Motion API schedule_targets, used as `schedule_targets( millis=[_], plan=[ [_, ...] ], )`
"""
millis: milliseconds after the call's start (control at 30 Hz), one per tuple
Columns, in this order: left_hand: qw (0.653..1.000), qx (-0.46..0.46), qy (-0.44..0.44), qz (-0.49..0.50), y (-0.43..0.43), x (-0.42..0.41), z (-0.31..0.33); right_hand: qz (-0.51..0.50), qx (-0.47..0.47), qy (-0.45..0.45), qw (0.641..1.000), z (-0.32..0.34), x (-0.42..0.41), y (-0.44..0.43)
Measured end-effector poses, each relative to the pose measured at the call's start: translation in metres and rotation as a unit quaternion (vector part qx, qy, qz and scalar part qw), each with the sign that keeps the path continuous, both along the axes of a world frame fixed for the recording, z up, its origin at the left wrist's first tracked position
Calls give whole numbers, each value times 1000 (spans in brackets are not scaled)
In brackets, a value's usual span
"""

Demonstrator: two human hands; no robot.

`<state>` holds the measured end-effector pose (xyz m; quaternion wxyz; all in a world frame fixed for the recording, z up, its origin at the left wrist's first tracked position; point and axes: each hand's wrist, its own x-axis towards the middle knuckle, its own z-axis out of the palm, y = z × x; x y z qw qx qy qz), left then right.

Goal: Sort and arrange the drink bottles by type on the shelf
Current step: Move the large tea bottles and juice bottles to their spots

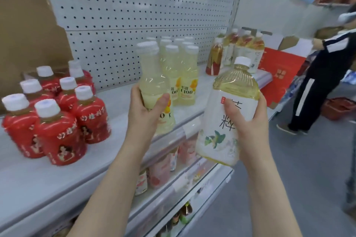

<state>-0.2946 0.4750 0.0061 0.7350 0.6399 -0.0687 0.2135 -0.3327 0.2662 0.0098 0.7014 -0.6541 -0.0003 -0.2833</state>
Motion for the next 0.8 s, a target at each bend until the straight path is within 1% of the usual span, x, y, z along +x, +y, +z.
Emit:
schedule_targets(
  millis=[167, 233, 367, 500, 567, 633, 700, 733, 800],
  plan=[
    [991, 83, 9, 101, -41, 69, -7, 6, 18, -14, 1000, 1, 60, -43],
    [982, 112, 24, 149, -59, 88, -12, 31, 6, -18, 999, 1, 88, -65],
    [962, 123, 62, 235, -91, 106, -20, 82, -38, -12, 996, 0, 141, -115],
    [930, 153, 97, 319, -110, 114, -15, 126, -51, -1, 991, 1, 182, -154],
    [905, 166, 97, 381, -127, 114, -15, 155, -49, -7, 987, 1, 199, -170],
    [871, 157, 60, 462, -157, 111, -14, 178, -29, -13, 984, -1, 215, -186],
    [842, 180, -22, 509, -192, 113, -12, 185, -21, -17, 982, -2, 228, -200],
    [840, 200, -57, 502, -208, 118, -12, 185, -20, -17, 982, -3, 235, -206],
    [860, 238, -100, 439, -235, 138, -9, 186, -13, -20, 982, -4, 250, -221]
  ],
)
